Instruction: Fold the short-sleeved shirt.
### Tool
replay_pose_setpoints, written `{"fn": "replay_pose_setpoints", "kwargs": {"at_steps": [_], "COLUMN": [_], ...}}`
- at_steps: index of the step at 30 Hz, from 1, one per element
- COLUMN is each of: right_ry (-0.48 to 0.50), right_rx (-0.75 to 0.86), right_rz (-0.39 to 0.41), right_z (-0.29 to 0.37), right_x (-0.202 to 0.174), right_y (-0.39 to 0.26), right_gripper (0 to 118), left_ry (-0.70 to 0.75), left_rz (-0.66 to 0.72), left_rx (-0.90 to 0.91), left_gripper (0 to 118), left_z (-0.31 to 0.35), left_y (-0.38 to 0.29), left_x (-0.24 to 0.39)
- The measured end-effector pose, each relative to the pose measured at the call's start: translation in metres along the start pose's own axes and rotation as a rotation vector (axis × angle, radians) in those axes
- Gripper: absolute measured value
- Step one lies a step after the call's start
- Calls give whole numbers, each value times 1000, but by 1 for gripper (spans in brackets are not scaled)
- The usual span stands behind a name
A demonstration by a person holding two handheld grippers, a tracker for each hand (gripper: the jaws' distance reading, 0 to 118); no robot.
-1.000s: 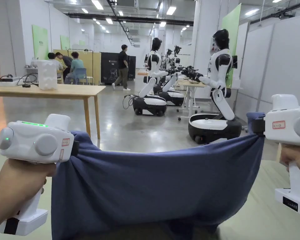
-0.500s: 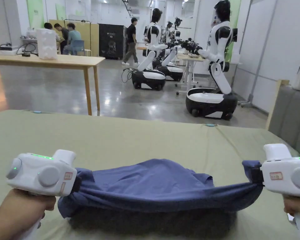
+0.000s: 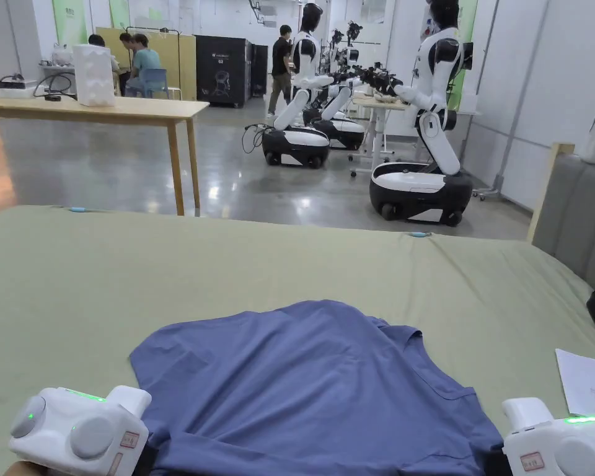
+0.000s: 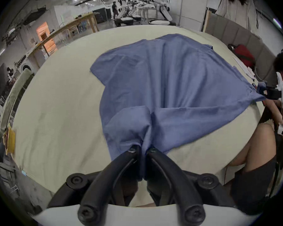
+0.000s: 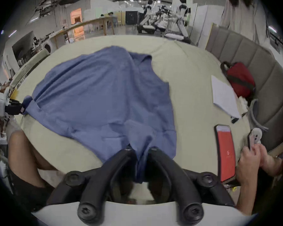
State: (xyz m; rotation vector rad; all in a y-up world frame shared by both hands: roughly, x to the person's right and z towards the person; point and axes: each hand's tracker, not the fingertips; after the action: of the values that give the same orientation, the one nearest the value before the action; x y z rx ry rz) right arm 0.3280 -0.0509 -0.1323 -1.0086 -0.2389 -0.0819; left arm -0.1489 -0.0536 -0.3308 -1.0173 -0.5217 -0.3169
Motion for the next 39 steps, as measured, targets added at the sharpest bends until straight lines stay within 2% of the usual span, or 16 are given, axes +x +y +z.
{"fn": "replay_pose_setpoints", "kwargs": {"at_steps": [1,2,3,7,12,16,18,19,20,21,29,31,32,33,34,39], "right_ry": [-9,-14,-6,12,-8,-11,-40,-86,-76,-37,-39,-41,-43,-33,-35,-39], "right_rx": [3,14,35,284,611,722,729,734,740,739,693,666,653,640,624,555], "right_rz": [10,16,22,-44,-128,-177,-152,-125,-122,-116,-94,-82,-75,-73,-74,-77], "right_z": [1,4,10,48,89,113,120,121,124,126,118,111,107,103,98,76], "right_x": [-1,-1,-2,0,-12,-22,-28,-30,-31,-30,-27,-28,-27,-25,-24,-18], "right_y": [2,4,9,55,125,168,181,187,188,190,178,168,163,157,152,124], "right_gripper": [67,87,88,88,88,78,24,4,3,1,1,1,1,1,1,1], "left_ry": [5,8,10,14,129,129,141,150,162,181,59,67,77,72,59,39], "left_rz": [-4,2,21,194,284,305,274,253,239,236,99,91,90,86,86,59], "left_rx": [-5,-10,-8,234,659,709,719,724,718,714,483,395,378,341,297,137], "left_gripper": [57,109,118,114,114,112,88,56,1,0,1,34,77,99,108,109], "left_z": [-1,0,2,25,94,108,112,113,114,114,96,80,74,65,57,14], "left_y": [2,5,8,54,105,139,150,154,157,155,130,108,98,86,76,26], "left_x": [-3,-5,-10,-42,-18,-9,-2,1,3,6,5,3,1,0,-1,0]}}
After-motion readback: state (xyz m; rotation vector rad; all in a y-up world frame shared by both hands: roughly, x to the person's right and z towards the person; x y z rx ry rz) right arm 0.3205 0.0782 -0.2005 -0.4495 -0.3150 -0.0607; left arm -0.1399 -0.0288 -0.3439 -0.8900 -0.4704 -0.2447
